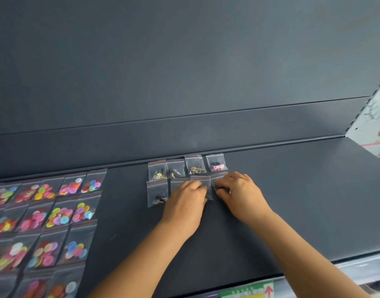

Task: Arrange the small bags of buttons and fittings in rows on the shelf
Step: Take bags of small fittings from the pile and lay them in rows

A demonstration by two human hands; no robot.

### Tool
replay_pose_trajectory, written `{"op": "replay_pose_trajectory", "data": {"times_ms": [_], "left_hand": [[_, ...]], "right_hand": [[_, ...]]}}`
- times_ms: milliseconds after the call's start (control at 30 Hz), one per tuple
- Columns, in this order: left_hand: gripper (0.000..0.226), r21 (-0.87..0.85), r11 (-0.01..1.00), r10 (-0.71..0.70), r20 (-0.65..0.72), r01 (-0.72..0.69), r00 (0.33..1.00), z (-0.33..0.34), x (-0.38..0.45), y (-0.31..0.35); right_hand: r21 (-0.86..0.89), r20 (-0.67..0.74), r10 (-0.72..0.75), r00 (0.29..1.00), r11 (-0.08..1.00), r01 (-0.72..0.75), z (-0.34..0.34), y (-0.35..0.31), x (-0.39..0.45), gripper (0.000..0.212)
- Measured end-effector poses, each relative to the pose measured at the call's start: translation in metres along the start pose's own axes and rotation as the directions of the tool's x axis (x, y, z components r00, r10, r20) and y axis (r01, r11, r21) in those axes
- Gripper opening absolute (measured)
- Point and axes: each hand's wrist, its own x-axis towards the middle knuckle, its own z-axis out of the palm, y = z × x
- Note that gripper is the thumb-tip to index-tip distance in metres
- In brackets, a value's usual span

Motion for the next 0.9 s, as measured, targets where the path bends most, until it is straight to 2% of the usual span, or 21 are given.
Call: {"op": "replay_pose_trajectory", "data": {"times_ms": [300,667,900], "left_hand": [[0.029,-0.001,0.999,-0.044,-0.031,0.044,0.999,0.002,0.008,0.005],[0.033,0.017,0.997,-0.081,-0.007,0.082,0.997,0.000,0.012,0.010],[0.037,0.038,0.992,-0.119,0.015,0.118,0.993,-0.003,0.010,0.016]], "right_hand": [[0.015,-0.003,0.054,0.999,0.998,-0.054,0.004,0.000,0.008,0.017],[0.035,0.039,-0.008,0.999,0.999,0.006,-0.004,0.007,0.009,0.015],[-0.013,0.060,0.000,0.998,1.000,0.001,-0.008,0.004,0.008,0.016]]}}
